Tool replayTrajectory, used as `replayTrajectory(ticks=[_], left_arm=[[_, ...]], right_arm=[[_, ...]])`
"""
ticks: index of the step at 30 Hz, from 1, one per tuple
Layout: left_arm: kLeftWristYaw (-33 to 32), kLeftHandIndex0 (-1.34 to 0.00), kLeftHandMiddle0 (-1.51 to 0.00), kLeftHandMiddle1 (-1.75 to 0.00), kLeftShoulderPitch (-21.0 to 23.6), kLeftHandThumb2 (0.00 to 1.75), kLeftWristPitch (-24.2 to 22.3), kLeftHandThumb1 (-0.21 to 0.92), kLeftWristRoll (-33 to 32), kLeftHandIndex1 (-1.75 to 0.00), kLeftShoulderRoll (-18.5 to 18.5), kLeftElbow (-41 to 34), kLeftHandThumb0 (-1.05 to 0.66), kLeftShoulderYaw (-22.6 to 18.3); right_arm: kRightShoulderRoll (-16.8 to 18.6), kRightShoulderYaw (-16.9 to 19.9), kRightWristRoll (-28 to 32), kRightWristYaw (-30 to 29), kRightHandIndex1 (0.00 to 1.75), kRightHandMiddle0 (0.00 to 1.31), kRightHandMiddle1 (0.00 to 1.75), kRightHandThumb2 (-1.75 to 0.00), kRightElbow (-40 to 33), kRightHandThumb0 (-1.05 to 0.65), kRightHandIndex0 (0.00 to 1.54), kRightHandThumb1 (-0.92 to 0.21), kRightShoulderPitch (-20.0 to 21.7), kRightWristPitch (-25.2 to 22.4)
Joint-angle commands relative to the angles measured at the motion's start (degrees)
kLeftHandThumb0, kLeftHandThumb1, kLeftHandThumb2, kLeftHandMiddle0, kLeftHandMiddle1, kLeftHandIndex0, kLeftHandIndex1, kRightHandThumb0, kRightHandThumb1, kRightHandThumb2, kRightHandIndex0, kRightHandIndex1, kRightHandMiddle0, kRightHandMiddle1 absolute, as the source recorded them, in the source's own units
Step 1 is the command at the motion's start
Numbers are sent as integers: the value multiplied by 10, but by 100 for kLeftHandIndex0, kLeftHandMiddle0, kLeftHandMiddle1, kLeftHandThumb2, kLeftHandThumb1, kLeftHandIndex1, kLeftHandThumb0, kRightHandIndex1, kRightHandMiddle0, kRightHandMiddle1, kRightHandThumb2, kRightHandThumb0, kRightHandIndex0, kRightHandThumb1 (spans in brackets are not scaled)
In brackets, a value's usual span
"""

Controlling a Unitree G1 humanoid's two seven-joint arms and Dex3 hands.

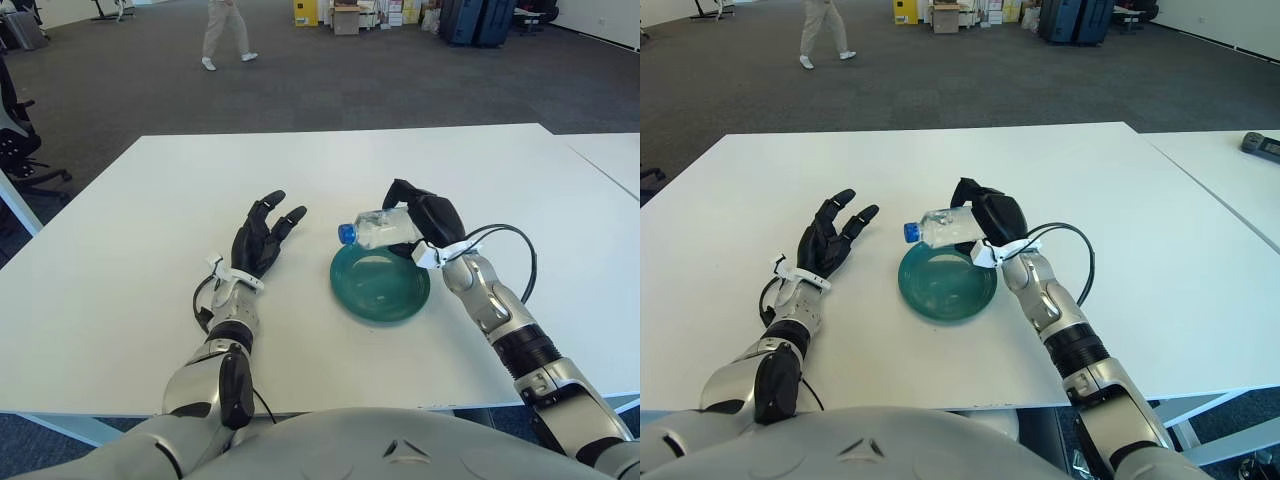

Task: Put the bottle into the plate.

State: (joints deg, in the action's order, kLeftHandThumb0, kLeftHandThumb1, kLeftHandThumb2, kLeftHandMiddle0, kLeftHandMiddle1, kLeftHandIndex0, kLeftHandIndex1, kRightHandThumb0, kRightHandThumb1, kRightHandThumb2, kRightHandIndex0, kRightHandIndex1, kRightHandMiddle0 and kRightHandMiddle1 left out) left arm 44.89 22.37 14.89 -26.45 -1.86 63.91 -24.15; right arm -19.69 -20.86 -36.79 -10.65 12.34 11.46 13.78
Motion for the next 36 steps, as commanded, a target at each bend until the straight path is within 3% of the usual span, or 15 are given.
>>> replayTrajectory(ticks=[1,12,29,31,32,33,34,35,36], left_arm=[[-4,-20,-56,-64,-31,94,-13,92,0,-114,-2,28,-87,-6],[-5,-19,-53,-63,-27,94,-11,92,4,-112,-1,33,-87,-4],[-16,-18,-51,-62,-22,95,-11,92,8,-111,-1,38,-88,-9],[-16,-17,-51,-61,-22,95,-11,92,8,-111,-1,38,-87,-9],[-16,-17,-51,-61,-21,95,-10,92,8,-111,-1,38,-87,-9],[-15,-18,-51,-61,-22,95,-7,92,8,-111,-2,38,-87,-9],[-15,-18,-51,-61,-22,95,-4,92,9,-112,-2,37,-86,-9],[-14,-19,-51,-61,-22,95,0,92,10,-112,-3,37,-86,-8],[-14,-19,-51,-61,-23,95,2,92,10,-112,-3,37,-86,-8]], right_arm=[[-7,1,8,19,170,60,175,-163,-25,0,83,-3,-6,15],[-10,1,5,61,171,60,175,-164,-54,0,83,-3,-41,25],[-9,-5,12,112,173,60,175,-164,-57,0,83,-3,-58,21],[-15,-8,11,117,174,44,173,-143,-52,0,69,-23,-55,39],[-19,-10,10,119,170,42,172,-129,-49,-8,56,-33,-52,47],[-33,-15,6,128,165,39,169,-102,-43,-18,37,-50,-45,64],[-42,-18,2,134,128,25,143,-78,-39,-45,23,-65,-40,76],[-56,-20,2,142,114,20,133,-69,-33,-54,19,-71,-36,93],[-65,-20,3,148,83,13,112,-60,-29,-70,12,-78,-33,104]])
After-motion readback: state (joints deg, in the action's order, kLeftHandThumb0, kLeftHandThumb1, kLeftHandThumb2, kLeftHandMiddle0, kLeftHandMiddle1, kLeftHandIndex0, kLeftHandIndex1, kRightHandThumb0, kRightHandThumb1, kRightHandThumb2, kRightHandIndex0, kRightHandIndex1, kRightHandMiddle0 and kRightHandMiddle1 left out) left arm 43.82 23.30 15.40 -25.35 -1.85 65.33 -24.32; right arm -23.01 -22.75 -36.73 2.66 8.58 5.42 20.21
